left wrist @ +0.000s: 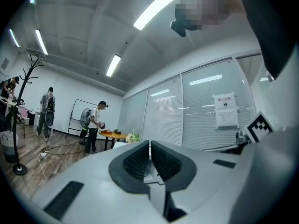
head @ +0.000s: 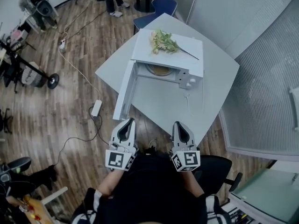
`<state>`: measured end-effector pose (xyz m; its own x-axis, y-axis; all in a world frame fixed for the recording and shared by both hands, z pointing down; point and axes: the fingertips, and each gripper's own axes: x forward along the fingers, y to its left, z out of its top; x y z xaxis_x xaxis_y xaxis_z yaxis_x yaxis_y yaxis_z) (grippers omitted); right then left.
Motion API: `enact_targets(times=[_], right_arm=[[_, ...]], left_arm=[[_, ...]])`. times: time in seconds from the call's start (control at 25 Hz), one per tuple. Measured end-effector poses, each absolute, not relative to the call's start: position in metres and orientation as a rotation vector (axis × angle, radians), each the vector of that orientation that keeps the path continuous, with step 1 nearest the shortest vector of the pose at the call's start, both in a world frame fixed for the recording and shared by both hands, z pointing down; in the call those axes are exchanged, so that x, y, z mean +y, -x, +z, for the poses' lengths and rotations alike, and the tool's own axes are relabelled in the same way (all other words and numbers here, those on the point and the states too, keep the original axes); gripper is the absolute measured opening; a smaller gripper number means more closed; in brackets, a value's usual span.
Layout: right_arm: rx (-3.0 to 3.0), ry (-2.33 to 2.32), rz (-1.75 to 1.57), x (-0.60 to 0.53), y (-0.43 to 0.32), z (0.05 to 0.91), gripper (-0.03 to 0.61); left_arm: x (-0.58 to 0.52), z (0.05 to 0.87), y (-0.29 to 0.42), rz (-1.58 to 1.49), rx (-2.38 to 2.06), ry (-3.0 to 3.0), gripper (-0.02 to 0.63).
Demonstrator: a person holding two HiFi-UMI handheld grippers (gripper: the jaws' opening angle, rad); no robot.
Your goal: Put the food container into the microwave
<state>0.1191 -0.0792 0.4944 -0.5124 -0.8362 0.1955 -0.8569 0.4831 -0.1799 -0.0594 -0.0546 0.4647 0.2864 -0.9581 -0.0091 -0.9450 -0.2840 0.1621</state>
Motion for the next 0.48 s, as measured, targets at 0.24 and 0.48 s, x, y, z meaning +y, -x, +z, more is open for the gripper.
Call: enact_targets(times=[0.24,0.48], right_arm=[[-2.635,-1.543,0.407,-0.073,-0.101,0.489,0.023],[-2.625,-1.583,0.414,-0.072,-0.091,0.488,0.021]], left_arm=[[-0.054,0.469,0.071,-0.139,-1.747,-2.445,0.031],[-0.054,0.465,0.081,-0.143,-1.716,-2.482,0.031]])
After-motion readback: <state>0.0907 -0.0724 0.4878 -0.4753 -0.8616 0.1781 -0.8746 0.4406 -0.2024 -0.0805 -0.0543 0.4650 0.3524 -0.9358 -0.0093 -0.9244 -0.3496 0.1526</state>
